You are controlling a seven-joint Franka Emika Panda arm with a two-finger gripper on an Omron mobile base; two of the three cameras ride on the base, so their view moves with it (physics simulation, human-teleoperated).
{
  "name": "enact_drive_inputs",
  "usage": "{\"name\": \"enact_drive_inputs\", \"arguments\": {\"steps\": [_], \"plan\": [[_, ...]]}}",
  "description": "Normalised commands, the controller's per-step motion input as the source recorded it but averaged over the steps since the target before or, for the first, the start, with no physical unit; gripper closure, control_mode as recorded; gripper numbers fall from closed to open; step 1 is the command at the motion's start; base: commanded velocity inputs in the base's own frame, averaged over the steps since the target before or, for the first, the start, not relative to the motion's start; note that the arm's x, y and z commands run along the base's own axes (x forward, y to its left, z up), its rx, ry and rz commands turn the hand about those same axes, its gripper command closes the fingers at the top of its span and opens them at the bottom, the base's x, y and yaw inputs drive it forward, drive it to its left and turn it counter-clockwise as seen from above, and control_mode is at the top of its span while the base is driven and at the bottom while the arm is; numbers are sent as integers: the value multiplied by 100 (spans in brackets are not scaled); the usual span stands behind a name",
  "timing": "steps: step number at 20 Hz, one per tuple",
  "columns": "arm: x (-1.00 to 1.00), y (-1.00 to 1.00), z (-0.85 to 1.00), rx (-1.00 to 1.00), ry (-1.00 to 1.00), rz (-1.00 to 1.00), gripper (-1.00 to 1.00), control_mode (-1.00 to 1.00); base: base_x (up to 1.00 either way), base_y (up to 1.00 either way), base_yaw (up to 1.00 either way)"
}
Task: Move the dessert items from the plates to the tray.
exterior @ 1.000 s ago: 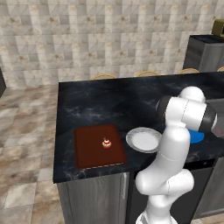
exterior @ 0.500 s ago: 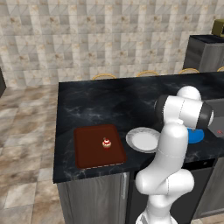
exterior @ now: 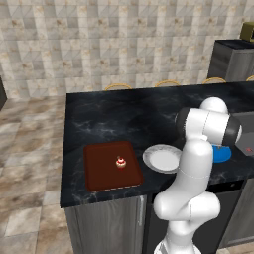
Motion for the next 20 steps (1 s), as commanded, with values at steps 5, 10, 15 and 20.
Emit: {"name": "enact_drive_inputs", "arguments": {"steps": [5, 10, 15, 20], "plan": [[0, 16, 0, 2, 0, 0, -100, -100, 0, 0, 0], [0, 2, 0, 0, 0, 0, -100, -100, 0, 0, 0], [0, 0, -2, 0, 0, 0, -100, -100, 0, 0, 0], [0, 0, -11, 0, 0, 0, -100, -100, 0, 0, 0]]}}
